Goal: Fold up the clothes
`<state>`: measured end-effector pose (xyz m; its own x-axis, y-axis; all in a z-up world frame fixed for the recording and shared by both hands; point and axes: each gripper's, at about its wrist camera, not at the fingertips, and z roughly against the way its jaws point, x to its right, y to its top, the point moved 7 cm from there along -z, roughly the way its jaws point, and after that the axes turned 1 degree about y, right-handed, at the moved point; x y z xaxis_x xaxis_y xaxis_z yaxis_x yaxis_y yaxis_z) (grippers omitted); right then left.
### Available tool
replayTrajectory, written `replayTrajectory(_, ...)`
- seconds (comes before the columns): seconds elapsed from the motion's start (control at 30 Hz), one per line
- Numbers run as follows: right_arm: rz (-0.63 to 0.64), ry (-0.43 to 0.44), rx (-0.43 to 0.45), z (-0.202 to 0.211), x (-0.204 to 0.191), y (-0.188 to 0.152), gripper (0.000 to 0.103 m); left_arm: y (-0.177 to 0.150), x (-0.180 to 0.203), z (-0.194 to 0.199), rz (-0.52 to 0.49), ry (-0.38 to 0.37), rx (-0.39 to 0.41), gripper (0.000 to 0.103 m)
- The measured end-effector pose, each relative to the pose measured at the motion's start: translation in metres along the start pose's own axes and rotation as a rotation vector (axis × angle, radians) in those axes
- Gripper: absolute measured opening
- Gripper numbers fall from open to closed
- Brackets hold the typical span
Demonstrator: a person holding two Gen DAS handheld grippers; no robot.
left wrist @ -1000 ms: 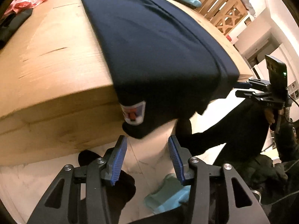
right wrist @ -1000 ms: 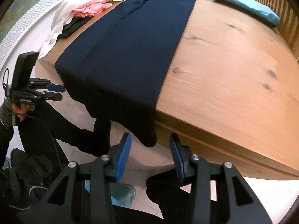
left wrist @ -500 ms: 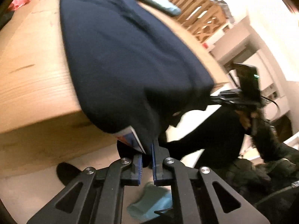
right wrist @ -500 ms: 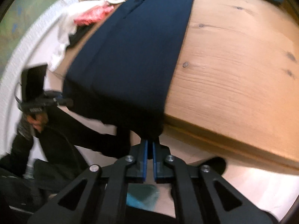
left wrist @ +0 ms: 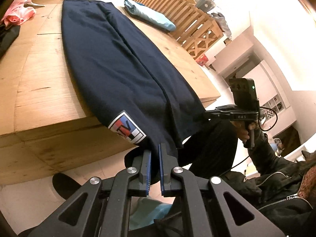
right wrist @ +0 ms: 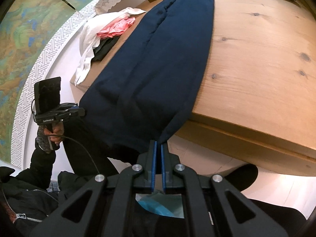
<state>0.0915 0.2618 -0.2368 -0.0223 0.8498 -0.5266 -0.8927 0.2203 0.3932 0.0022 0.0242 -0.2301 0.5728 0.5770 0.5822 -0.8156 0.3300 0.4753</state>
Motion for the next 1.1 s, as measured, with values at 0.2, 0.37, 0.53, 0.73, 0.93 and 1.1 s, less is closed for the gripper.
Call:
replayTrajectory(0.2, -0.01, -0.094, -0.052, -0.009, 0.016, -0.002, 0.005, -0.007, -0.007, -0.02, 0.036, 0.014, -0.054, 0.005)
replayTrajectory(0.37, 0.04, -0.19, -0.107, -0.013, 0.023, -0.002, 0.026, -0.016, -0.013, -0.031, 0.031, 0.047, -0.092, 0.006)
replayTrajectory(0.53, 0.051, -0.224, -0.106, -0.016, 0.028, 0.004, 0.04, -0.02, -0.022, -0.036, 0.016, 0.105, -0.117, 0.022)
replayTrajectory(0.73, 0.12, -0.244, -0.094, -0.022, 0.021, 0.012, 0.04, -0.018, -0.032, -0.034, -0.019, 0.18, -0.124, 0.025)
replayTrajectory(0.93, 0.203, -0.306, -0.054, -0.031, 0.012, 0.01, 0.04, -0.012, -0.029, -0.045, -0.094, 0.227, -0.148, 0.026)
replayTrajectory(1.1, 0.186, -0.307, -0.039, -0.037, 0.012, 0.011, 0.04, -0.008, -0.034, -0.059, -0.122, 0.253, -0.18, 0.031)
